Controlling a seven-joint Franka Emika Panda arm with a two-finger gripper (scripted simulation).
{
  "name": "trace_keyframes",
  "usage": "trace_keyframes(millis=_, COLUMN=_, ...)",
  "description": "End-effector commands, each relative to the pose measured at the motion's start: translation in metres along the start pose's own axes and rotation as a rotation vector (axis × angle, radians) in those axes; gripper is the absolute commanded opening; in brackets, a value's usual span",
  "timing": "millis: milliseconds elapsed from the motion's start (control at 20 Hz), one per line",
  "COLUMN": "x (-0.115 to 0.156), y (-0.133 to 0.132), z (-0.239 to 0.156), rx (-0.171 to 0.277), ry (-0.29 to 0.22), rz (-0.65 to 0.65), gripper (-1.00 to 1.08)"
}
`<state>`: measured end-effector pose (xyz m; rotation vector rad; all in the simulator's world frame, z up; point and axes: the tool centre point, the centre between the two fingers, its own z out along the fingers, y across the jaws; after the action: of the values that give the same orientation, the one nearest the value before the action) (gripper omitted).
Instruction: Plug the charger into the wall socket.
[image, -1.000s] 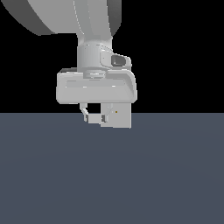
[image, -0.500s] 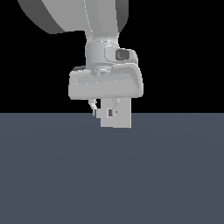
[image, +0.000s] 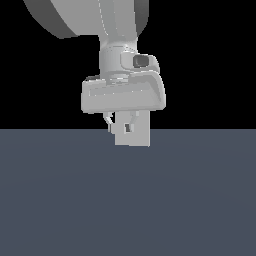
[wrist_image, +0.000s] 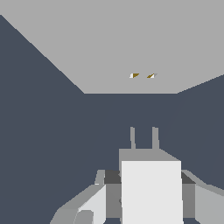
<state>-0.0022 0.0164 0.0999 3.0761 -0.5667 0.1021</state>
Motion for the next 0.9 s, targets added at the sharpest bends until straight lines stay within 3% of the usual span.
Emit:
trace_keyframes(millis=0, x=0.0, y=0.0, z=0.0, rx=0.0, ry=0.0, rz=0.0, gripper=-1.0)
trace_keyframes(millis=350, x=0.009, y=0.0, z=0.0, rx=0.0, ry=0.0, rz=0.0, gripper=-1.0)
trace_keyframes(millis=850, x=0.042, y=0.001, z=0.003, rx=0.0, ry=0.0, rz=0.0, gripper=-1.0)
